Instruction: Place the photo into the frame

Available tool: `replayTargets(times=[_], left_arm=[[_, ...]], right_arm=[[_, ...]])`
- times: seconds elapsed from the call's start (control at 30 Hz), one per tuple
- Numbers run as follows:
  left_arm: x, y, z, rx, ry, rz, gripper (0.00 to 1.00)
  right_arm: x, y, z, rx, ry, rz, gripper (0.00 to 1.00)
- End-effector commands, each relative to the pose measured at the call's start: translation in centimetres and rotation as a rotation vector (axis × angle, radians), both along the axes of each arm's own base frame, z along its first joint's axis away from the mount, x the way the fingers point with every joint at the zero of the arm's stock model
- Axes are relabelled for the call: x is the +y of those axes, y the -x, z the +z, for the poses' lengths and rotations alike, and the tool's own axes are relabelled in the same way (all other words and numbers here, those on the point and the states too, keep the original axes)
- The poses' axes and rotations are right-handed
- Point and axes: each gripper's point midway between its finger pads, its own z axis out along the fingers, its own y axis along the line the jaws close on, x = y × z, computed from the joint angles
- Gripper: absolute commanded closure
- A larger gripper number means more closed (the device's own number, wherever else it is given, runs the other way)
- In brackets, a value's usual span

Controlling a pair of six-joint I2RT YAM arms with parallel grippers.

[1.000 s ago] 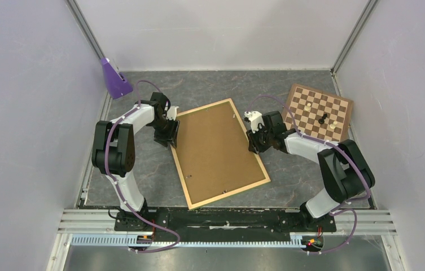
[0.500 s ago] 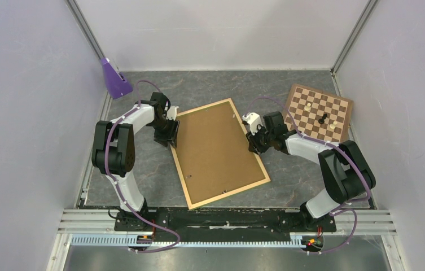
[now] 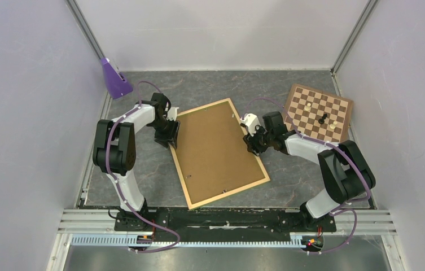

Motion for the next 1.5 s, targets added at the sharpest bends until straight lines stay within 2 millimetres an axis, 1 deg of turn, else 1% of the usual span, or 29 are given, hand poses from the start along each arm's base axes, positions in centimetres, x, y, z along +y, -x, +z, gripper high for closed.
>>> replayTargets(times=[0.0, 0.03, 0.17, 0.4, 0.47, 0.5, 0.6, 0.7, 0.77, 0.87, 0.97, 1.2, 1.27, 1.33, 1.4, 1.47], left_arm=[[-0.2, -0.4, -0.3, -0.009, 0.006, 0.006, 0.48], [-0.3, -0.4, -0.3, -0.010, 0.007, 0.006, 0.48], [-0.2, -0.4, -0.2, -0.012, 0.005, 0.011, 0.47], [-0.1, 0.4, 0.1, 0.001, 0.011, 0.016, 0.46], [-0.1, 0.4, -0.1, 0.004, 0.008, 0.016, 0.48], [-0.1, 0.4, -0.2, 0.007, 0.009, 0.015, 0.50], [-0.4, -0.1, -0.4, 0.008, 0.021, 0.014, 0.60], [-1.0, -1.1, -0.2, 0.001, 0.046, 0.009, 0.73], [-1.5, -2.1, 0.0, -0.005, 0.054, 0.003, 0.80], [-2.3, -3.7, 0.1, -0.019, 0.062, -0.009, 0.85], [-3.5, -5.5, 0.2, -0.033, 0.072, -0.018, 0.86], [-7.2, -10.0, 0.3, -0.058, 0.091, -0.052, 0.86], [-8.1, -11.6, 0.7, -0.085, 0.096, -0.063, 0.85], [-8.5, -13.5, 0.9, -0.121, 0.075, -0.067, 0.76], [-8.7, -14.7, 1.3, -0.137, 0.067, -0.066, 0.61], [-8.8, -15.3, 1.9, -0.153, 0.060, -0.065, 0.49]], right_arm=[[-0.5, 1.2, -0.8, 0.048, 0.037, 0.001, 0.43], [-0.3, 1.0, -0.3, 0.045, 0.024, -0.007, 0.39], [0.6, 0.6, 1.2, 0.048, -0.025, -0.024, 0.28], [1.6, 0.2, 3.5, 0.037, -0.092, -0.030, 0.22], [1.7, 0.0, 4.0, 0.026, -0.100, -0.030, 0.21], [1.8, 0.0, 4.2, 0.024, -0.105, -0.029, 0.21], [2.0, -0.3, 4.9, 0.013, -0.117, -0.029, 0.20], [2.3, -0.8, 5.7, -0.005, -0.130, -0.023, 0.19], [2.6, -1.1, 6.2, -0.014, -0.139, -0.018, 0.18], [2.9, -1.5, 6.6, -0.023, -0.149, -0.012, 0.17], [3.0, -2.0, 6.5, -0.032, -0.147, -0.017, 0.17], [2.9, -2.3, 6.0, -0.036, -0.143, -0.030, 0.17], [3.0, -2.3, 6.0, -0.036, -0.152, -0.030, 0.17], [3.2, -2.3, 6.0, -0.036, -0.164, -0.030, 0.17], [3.3, -2.2, 6.0, -0.033, -0.171, -0.028, 0.17], [3.4, -2.2, 5.9, -0.029, -0.174, -0.028, 0.17]])
